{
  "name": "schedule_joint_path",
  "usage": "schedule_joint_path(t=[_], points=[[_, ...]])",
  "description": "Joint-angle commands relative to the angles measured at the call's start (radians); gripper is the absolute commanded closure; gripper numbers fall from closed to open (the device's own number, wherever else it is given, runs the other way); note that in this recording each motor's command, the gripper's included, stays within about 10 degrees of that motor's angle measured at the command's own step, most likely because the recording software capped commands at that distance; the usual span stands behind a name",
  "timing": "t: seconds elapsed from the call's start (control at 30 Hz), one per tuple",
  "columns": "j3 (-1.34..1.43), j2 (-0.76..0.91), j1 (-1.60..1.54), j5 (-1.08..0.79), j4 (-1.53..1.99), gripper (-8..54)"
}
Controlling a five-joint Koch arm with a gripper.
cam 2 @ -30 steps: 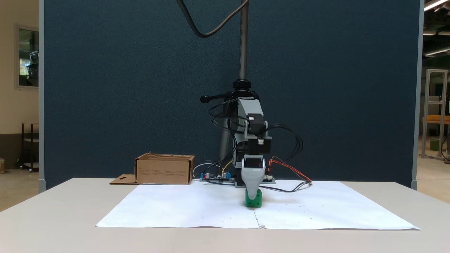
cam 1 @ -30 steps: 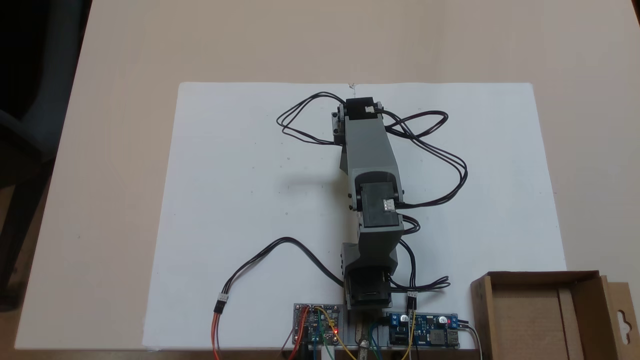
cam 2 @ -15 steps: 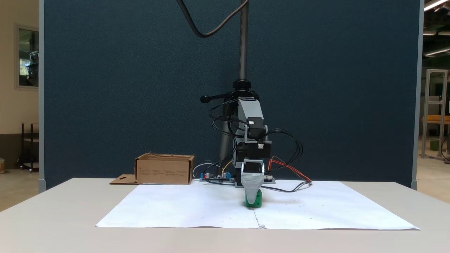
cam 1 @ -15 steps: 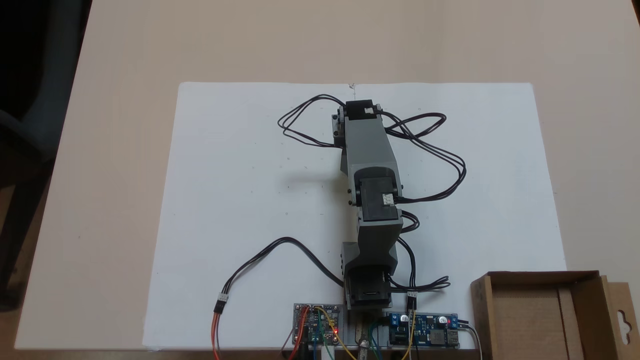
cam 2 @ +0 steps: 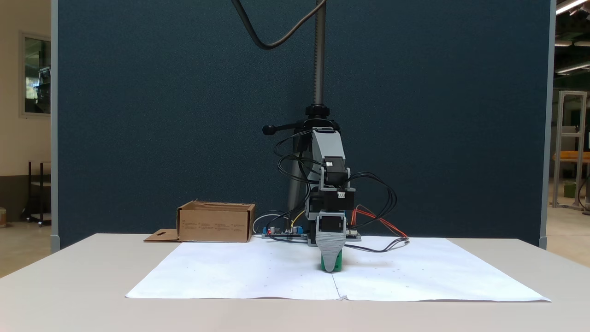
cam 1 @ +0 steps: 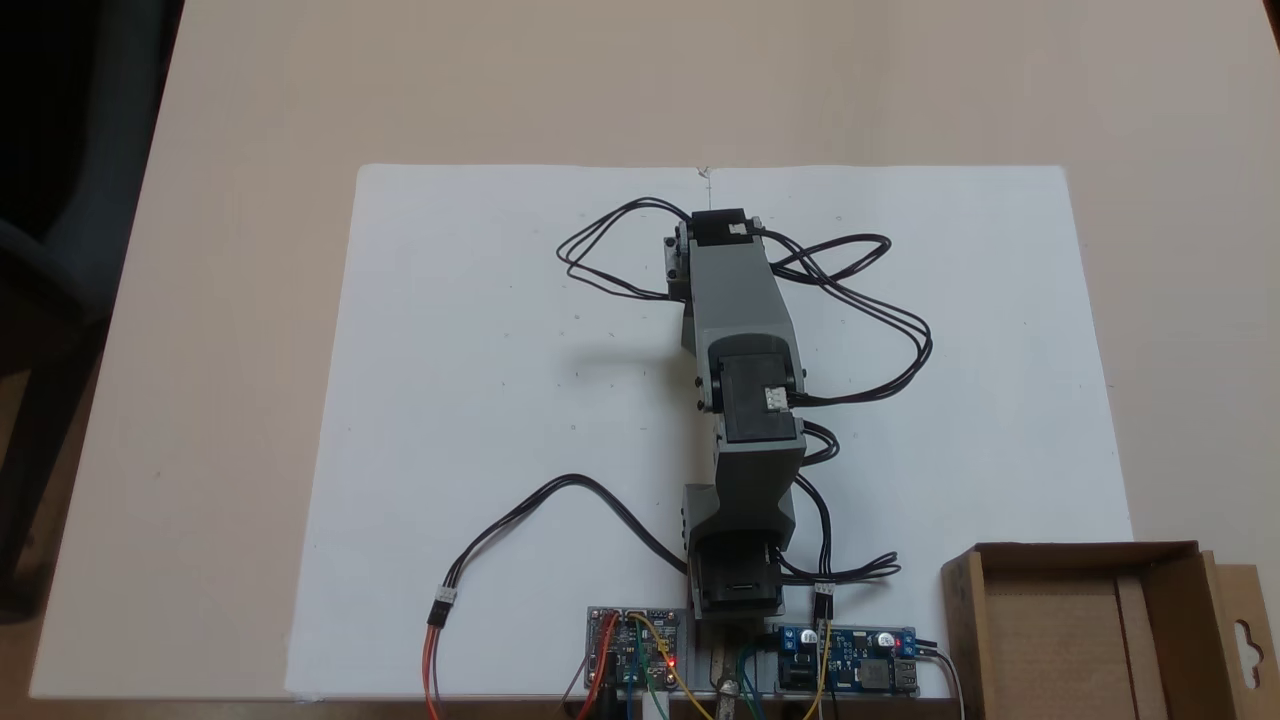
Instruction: Grasp a green dice and put it in the bin.
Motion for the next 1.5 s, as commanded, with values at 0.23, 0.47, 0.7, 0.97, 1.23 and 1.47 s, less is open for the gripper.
schedule_joint_path(t=[0.23,0.47,0.7,0.97,1.23,1.47], points=[[0.011,0.025,0.003,0.005,-0.017,33.3],[-0.129,0.028,0.023,0.008,0.146,33.3],[-0.546,-0.025,0.035,0.008,0.483,33.3],[-0.98,-0.035,0.051,0.005,0.792,33.3],[-0.98,-0.037,0.224,-0.087,0.785,33.3],[-0.98,-0.035,0.552,-0.241,0.776,33.3]])
